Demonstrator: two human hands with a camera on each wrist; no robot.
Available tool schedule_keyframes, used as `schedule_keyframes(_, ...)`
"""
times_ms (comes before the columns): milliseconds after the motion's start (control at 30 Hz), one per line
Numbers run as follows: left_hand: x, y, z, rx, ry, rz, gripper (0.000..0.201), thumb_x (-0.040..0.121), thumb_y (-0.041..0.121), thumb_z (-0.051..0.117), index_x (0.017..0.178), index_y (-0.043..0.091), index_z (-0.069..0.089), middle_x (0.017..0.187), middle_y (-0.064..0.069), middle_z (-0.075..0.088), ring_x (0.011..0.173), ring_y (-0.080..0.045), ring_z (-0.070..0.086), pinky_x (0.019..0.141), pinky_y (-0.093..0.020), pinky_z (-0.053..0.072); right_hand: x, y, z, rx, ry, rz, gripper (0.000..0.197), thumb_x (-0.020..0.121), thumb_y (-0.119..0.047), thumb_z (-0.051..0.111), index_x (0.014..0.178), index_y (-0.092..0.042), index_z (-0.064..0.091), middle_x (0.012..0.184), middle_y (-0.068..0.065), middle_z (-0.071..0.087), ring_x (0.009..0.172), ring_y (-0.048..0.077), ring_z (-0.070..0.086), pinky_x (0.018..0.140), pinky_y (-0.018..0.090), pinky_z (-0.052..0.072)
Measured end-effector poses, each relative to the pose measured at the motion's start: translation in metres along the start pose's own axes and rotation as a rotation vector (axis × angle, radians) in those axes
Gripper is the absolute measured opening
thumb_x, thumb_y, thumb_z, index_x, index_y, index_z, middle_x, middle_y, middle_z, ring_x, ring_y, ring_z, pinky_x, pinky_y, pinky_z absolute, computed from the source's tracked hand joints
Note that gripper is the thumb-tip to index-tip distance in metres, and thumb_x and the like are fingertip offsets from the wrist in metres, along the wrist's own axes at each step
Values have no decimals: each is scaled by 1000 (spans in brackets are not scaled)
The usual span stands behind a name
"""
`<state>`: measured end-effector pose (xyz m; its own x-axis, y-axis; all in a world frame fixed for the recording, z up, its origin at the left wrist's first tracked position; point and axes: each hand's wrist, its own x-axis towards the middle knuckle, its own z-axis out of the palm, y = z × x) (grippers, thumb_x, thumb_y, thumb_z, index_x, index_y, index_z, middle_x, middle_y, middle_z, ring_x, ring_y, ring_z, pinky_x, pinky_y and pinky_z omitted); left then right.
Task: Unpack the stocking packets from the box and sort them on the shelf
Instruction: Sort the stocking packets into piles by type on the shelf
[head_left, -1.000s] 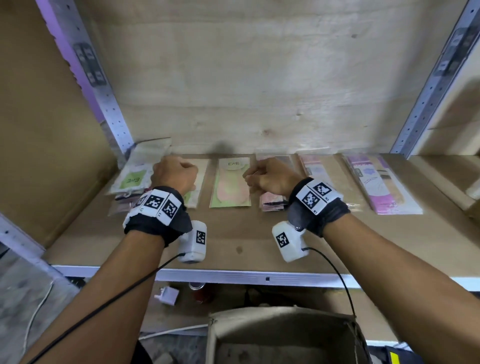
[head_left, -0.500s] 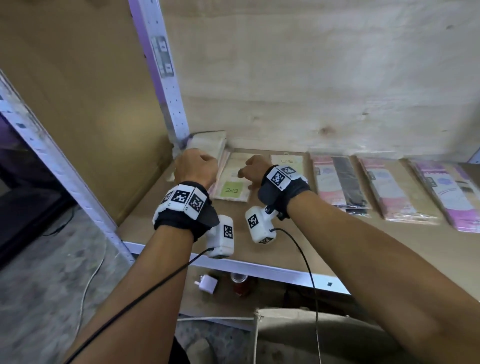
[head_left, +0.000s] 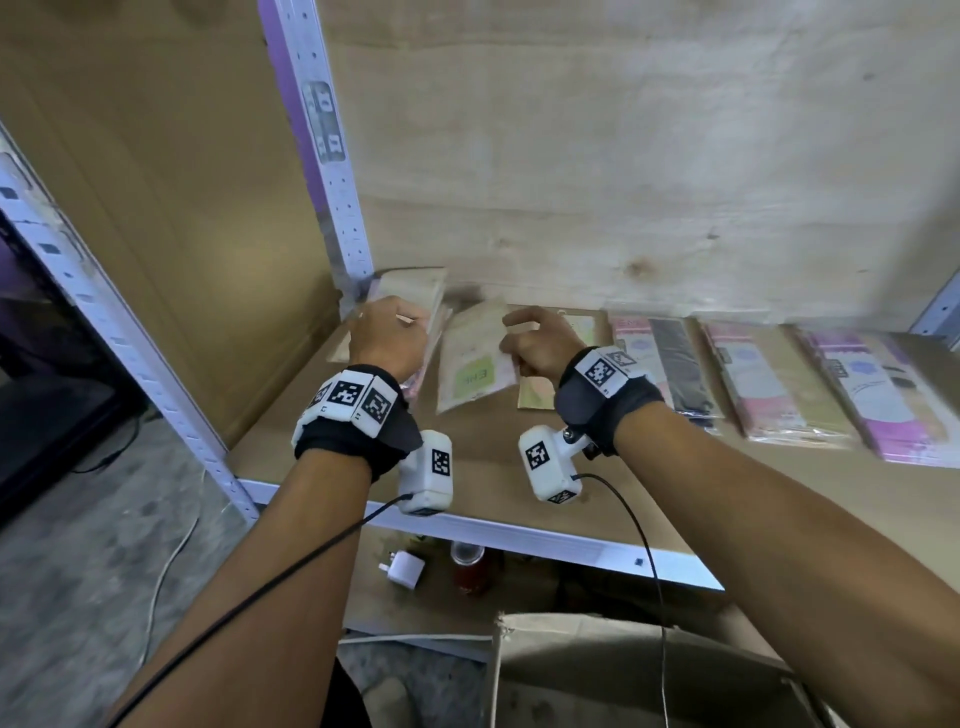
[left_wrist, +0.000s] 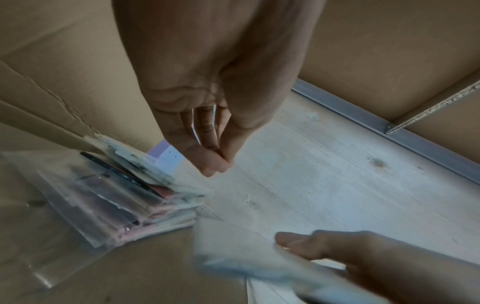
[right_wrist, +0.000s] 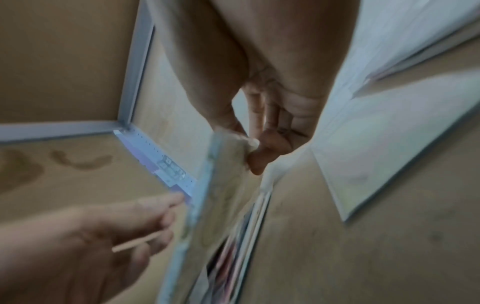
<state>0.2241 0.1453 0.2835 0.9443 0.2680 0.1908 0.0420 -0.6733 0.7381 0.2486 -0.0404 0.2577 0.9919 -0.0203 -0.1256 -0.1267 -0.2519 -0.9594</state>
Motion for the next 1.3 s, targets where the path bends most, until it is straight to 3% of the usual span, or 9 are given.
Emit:
schedule_keyframes(100, -1, 0, 6, -18, -180, 110, 30, 88, -2, 54, 101, 21, 67, 121, -14, 65, 111, -32, 63, 99, -39, 52, -22, -5, -34, 200, 19, -4, 19, 85, 3, 61, 97, -12, 64, 97, 17, 60, 83, 28, 56, 62, 34, 44)
schedule_keyframes(233, -13, 15, 22, 258, -275, 308, 57, 84, 13, 73, 136, 31, 57, 137, -12, 44, 131, -34, 39, 115, -40, 30, -53, -7, -80, 340, -45, 4, 21, 88, -3, 61, 105, -12, 69, 103, 13, 64, 93, 26, 59, 76, 38, 46)
schedule_keyframes(467, -38, 62, 45, 213, -118, 635, 13, 87, 41, 71, 90, 28, 72, 104, -4, 61, 110, -29, 49, 99, -40, 37, -87, -5, -143, 560, -91, 57, 29, 103, -19, 43, 123, -6, 59, 112, 19, 67, 82, 21, 69, 65, 26, 45)
schedule_keyframes(633, -50, 90, 52, -76, -130, 731, 40, 91, 30, 70, 64, 7, 51, 62, -11, 45, 64, -26, 39, 63, -33, 31, -100, -9, -172, 636, -109, -31, 14, 103, -19, 40, 98, -13, 52, 118, 16, 70, 98, 26, 70, 61, 23, 53)
schedule_keyframes(800, -63, 101, 69, -271, -375, 605, 43, 93, 27, 69, 72, -8, 57, 64, -7, 43, 58, -10, 38, 55, -20, 35, -98, 13, -177, 195, 33, -144, 29, 90, -15, 66, 102, 11, 61, 78, 13, 52, 61, 17, 45, 53, 25, 31)
schedule_keyframes(900, -68, 99, 84, -437, -519, 394, 35, 93, 25, 69, 93, -10, 69, 76, -14, 61, 64, -14, 54, 60, -21, 49, -97, 35, -183, -75, 87, -116, 34, 86, -28, 74, 95, 3, 65, 50, -8, 50, 41, 7, 45, 42, 19, 35)
schedule_keyframes(1067, -77, 96, 106, -475, -813, 128, 28, 95, 29, 66, 114, 10, 70, 102, -5, 77, 79, -15, 71, 74, -24, 60, -97, 62, -196, 112, -79, -40, 12, 93, -15, 66, 100, -5, 69, 101, 8, 74, 87, 19, 71, 73, 26, 56)
schedule_keyframes(1167, -66, 94, 108, -579, -689, 19, 32, 92, 45, 65, 111, 19, 68, 98, 2, 79, 82, -9, 75, 76, -23, 61, -100, 66, -202, 113, -149, -17, 15, 92, -16, 67, 79, -14, 62, 65, -1, 55, 49, 8, 50, 45, 17, 41)
schedule_keyframes(1300, -43, 88, 104, -763, -465, -140, 48, 90, 52, 63, 118, 14, 69, 101, -1, 78, 86, -11, 74, 63, -21, 58, -103, 62, -203, -145, -295, -104, 26, 95, -24, 64, 72, -15, 59, 67, 15, 35, 51, 18, 34, 49, 17, 34)
